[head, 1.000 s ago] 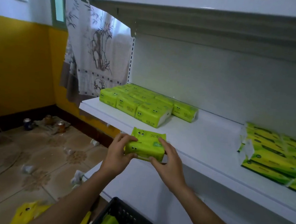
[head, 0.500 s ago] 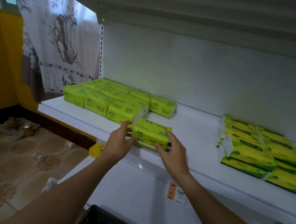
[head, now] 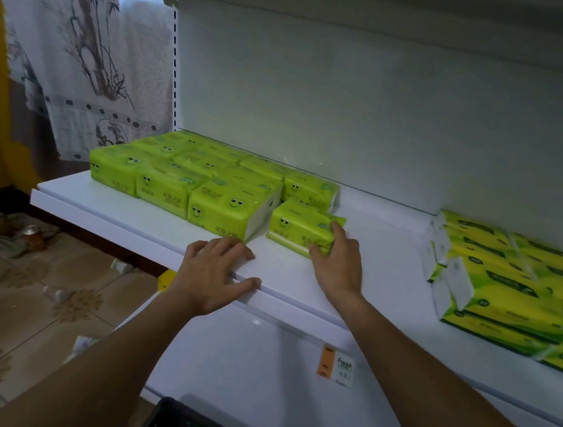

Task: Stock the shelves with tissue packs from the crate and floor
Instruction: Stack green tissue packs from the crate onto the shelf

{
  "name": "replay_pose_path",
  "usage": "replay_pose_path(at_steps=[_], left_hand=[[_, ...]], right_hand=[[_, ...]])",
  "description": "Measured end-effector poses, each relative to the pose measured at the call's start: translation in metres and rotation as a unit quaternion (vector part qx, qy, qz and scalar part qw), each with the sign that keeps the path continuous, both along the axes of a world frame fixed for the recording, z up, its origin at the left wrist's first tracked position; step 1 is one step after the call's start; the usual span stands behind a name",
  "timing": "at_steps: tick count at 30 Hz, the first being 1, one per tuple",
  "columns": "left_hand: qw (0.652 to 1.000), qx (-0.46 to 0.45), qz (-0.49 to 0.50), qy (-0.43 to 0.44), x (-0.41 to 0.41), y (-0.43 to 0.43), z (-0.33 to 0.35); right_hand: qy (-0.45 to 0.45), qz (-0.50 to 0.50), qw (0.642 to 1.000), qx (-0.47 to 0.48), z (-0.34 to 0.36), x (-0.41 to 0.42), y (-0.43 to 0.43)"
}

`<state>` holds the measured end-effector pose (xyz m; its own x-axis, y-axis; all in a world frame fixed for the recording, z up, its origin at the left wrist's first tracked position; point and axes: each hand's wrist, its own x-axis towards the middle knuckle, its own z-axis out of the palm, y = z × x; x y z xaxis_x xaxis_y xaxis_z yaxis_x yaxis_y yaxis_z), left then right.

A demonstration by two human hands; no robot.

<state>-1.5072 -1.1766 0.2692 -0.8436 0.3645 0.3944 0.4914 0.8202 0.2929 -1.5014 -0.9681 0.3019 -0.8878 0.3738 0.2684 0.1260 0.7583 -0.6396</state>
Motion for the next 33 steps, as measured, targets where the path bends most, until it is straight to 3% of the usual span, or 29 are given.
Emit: replay_pose_path(at_steps=[8,12,15,33], left_hand=[[0.995,0.012,0.068,0.077,-0.007,0.012,-0.01],[0.993,0.021,0.072,0.091,-0.008,0.012,-0.012],[0.992,0.028,0.072,0.096,-0.007,0.013,-0.013],[0.993,0.029,0.069,0.094,-0.009,0.011,-0.015]], right_hand=[[0.002,-0.019,1.0,0.001,0.002,-0.043,-0.005],[0.062,-0.008,0.998,-0.026,0.003,-0.044,-0.01],[0.087,0.011,0.996,0.007,0.001,-0.04,-0.011],[0.037,0.051,0.998,0.014,-0.004,-0.047,-0.006]])
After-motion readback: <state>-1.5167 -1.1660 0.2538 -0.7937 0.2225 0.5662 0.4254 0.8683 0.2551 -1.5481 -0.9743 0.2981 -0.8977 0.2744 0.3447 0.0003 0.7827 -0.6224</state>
